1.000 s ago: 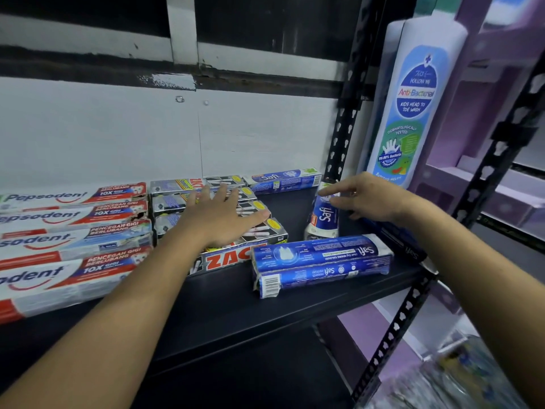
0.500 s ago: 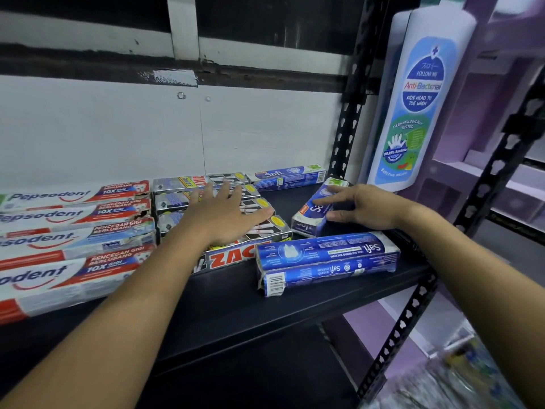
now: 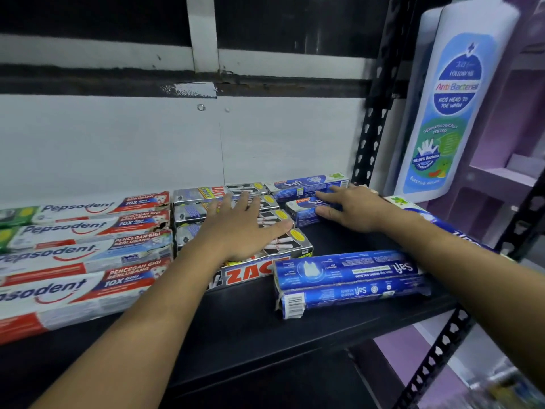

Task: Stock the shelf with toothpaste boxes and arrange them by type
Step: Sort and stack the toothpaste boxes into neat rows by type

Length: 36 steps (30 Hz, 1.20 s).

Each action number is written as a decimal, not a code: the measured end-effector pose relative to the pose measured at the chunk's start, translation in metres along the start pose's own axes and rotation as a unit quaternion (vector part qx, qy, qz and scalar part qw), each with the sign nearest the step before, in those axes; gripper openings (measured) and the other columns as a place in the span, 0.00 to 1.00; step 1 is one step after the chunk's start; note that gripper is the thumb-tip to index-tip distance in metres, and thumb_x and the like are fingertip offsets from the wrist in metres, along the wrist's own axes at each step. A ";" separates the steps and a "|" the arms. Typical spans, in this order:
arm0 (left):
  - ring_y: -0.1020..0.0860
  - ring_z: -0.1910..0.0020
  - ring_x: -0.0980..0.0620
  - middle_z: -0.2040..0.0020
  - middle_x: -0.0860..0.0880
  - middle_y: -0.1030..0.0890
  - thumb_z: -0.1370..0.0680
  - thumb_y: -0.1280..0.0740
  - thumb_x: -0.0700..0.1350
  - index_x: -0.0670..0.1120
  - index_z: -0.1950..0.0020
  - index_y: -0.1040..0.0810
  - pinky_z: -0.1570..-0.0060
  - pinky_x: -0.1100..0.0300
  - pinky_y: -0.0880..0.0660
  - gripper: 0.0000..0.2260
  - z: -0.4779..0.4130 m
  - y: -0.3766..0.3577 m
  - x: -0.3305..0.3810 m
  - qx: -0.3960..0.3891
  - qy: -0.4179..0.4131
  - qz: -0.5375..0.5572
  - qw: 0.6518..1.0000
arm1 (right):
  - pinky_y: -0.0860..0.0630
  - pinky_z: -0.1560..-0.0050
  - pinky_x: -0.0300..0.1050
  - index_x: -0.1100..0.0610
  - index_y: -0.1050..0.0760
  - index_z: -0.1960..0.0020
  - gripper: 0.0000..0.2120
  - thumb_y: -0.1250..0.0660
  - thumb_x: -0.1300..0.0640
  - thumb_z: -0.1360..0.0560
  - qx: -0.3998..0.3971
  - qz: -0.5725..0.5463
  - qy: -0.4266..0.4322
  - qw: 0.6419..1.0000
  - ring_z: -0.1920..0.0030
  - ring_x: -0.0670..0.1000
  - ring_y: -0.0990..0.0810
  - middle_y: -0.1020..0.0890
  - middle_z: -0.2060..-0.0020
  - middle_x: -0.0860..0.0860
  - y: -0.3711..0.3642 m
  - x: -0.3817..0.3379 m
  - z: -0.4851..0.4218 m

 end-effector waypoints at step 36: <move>0.62 0.21 0.48 0.19 0.53 0.61 0.42 0.68 0.82 0.57 0.20 0.61 0.23 0.43 0.61 0.55 0.003 0.004 0.003 -0.014 0.001 -0.022 1.000 | 0.26 0.39 0.57 0.45 0.35 0.25 0.31 0.46 0.32 0.23 0.038 -0.050 -0.020 0.998 0.33 0.60 0.29 0.25 0.34 0.54 -0.006 -0.019 -0.029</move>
Point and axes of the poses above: each hand's wrist, its own z-axis away from the middle knuckle, its own y-axis out of the back of the hand, x = y × z, the point moved 1 cm from there along -z, towards the middle knuckle
